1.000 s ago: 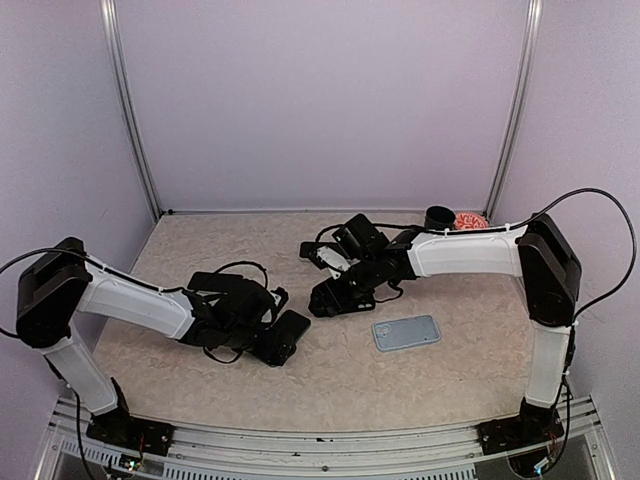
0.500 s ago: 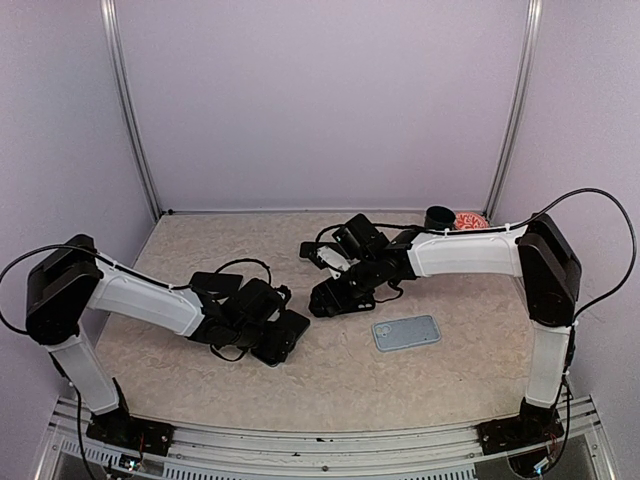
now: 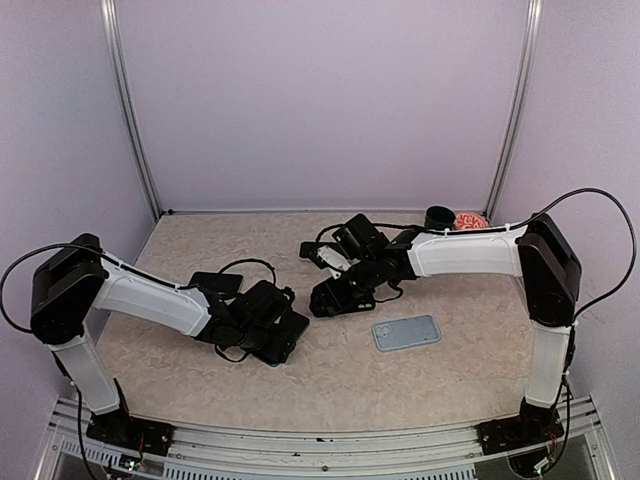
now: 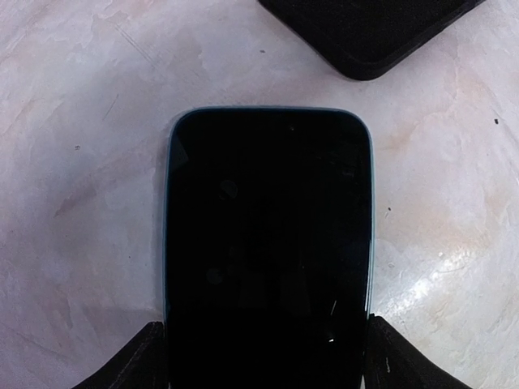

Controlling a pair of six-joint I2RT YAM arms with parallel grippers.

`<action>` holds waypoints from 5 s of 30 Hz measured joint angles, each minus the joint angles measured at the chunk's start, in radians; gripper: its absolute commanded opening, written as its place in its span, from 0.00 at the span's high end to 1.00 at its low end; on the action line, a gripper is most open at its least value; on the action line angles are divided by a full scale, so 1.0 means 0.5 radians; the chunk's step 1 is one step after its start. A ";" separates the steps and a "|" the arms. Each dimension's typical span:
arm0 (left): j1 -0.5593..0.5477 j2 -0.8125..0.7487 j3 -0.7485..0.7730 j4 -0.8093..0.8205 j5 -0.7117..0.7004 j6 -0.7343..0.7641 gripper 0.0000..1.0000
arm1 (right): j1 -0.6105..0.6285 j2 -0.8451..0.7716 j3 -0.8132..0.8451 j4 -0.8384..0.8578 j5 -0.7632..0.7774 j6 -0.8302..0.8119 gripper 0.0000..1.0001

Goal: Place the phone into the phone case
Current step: Pick up the phone from the center of the board, then pass from the left arm to the right, then pass from the right arm to the left

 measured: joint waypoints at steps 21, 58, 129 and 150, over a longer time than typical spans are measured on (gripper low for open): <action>-0.010 -0.056 -0.050 -0.009 -0.036 0.002 0.36 | -0.141 0.005 0.013 -0.002 -0.351 0.014 0.29; -0.270 -0.420 -0.203 0.140 -0.197 0.138 0.35 | -0.206 0.212 0.126 0.047 -1.138 0.215 0.34; 0.393 -1.095 -0.645 0.970 0.945 -0.613 0.01 | -0.352 -0.310 -0.719 1.262 -1.459 0.771 1.00; 0.478 -0.678 -0.771 2.033 1.482 -1.203 0.11 | -0.387 -0.456 -1.034 2.204 -1.503 1.154 1.00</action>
